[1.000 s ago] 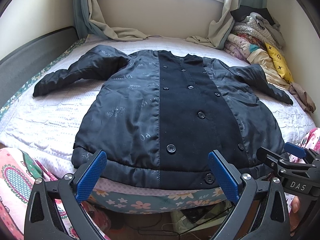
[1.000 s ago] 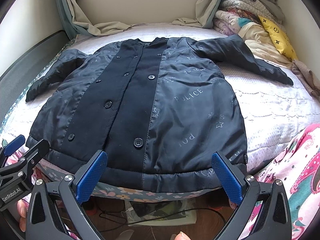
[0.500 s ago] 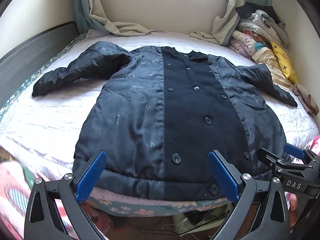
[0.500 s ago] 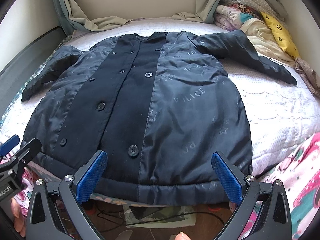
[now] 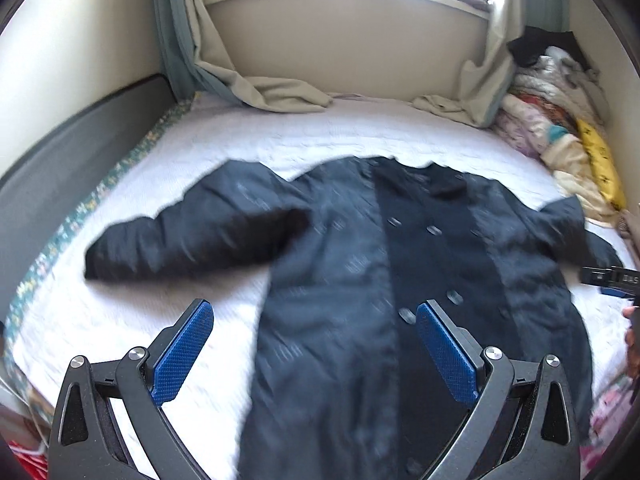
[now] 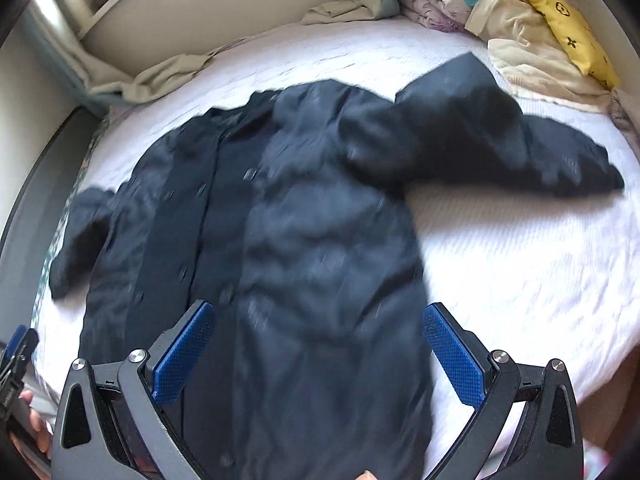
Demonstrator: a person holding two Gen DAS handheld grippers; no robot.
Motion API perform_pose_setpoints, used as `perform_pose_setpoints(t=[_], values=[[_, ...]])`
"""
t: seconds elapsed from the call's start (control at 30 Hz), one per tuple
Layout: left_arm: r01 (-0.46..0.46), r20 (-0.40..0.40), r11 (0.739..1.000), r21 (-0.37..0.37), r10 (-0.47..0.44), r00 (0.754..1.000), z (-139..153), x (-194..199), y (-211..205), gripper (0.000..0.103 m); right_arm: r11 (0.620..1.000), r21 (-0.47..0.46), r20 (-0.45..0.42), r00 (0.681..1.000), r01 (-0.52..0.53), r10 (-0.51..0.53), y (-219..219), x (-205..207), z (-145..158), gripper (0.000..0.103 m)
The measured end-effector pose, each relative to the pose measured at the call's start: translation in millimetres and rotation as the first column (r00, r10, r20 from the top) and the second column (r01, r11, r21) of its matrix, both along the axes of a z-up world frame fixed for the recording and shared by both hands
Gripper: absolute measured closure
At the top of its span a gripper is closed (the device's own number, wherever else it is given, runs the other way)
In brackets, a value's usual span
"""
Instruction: Fold large clothes
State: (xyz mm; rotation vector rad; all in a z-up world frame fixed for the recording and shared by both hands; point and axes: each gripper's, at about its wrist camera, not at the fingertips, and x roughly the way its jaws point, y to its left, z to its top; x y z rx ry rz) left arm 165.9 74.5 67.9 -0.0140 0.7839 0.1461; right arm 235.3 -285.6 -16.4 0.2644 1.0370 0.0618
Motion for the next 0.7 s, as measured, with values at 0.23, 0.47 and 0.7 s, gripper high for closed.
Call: perform_pose_setpoints(t=[0.23,0.47,0.7], values=[[-0.081,-0.072,0.995,-0.049,0.078,0.994,-11,47,42,0.000,1.000,-0.028,-0.056,0.998,-0.003,0.001,0,65,-23,0.000],[-0.219,-0.125,0.972,-0.087,0.208,0.970,-35,61,93,0.000,0.995,-0.098,-0.108,0.994,0.011,-0.021,-2,123,-60,0.002],[-0.440,-0.217,0.867,-0.233,0.395,0.893,-54,64,173,0.000,0.992,-0.112,-0.128,0.990,0.050,-0.064,-24,167,-85,0.003]])
